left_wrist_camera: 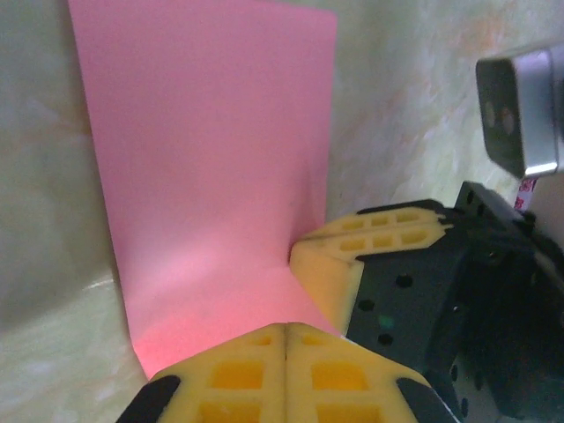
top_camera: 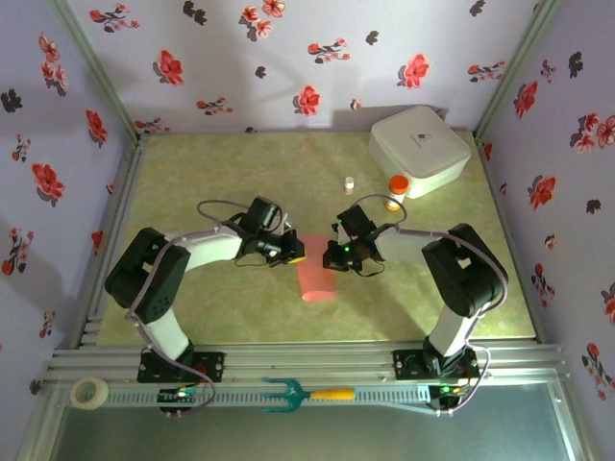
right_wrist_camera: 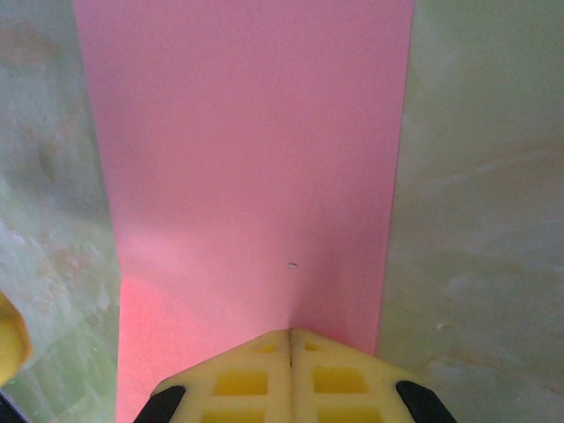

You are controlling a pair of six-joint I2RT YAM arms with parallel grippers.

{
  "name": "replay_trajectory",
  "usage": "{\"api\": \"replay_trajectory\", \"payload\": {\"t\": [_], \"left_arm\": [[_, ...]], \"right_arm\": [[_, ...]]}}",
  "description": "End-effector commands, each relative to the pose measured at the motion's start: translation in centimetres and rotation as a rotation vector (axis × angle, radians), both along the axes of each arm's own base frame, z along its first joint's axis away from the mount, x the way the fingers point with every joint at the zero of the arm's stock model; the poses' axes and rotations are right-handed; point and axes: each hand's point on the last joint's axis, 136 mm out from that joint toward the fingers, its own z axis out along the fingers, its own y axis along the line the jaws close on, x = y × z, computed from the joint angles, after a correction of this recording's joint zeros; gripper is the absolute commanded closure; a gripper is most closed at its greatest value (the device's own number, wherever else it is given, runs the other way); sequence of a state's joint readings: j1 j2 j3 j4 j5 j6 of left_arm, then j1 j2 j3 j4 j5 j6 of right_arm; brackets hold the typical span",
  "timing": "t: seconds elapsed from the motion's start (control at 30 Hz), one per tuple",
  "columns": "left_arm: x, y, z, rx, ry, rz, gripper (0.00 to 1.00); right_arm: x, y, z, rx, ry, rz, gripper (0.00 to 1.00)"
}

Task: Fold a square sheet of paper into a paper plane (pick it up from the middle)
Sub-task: First fold the square sheet of paper in half at the center of the table.

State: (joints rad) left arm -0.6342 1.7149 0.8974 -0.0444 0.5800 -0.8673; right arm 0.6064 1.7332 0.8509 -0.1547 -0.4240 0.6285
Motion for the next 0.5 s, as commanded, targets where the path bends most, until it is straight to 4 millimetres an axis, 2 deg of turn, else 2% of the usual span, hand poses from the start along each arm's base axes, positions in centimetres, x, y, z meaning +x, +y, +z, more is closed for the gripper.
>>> {"api": "replay_trajectory", "payload": {"t": [0.0,0.2,0.47], "left_arm": [[-0.3,-1.1,1.0,-0.069,-0.010,-0.022,1.00],[-1.1,-1.3,-0.5,-0.070,0.009,-0.036,1.00],[-2.6,0.1,-3.9,-0.005,0.047,-0.051,1.00]], "right_arm": [[-2.7,-4.1,-3.5,-0.197,0.116,-0.035,1.00],[-2.7,-4.1,-3.7,-0.200,0.118,-0.037,1.00],[-2.7,-4.1,-3.8,-0.199,0.119,-0.039,1.00]]}}
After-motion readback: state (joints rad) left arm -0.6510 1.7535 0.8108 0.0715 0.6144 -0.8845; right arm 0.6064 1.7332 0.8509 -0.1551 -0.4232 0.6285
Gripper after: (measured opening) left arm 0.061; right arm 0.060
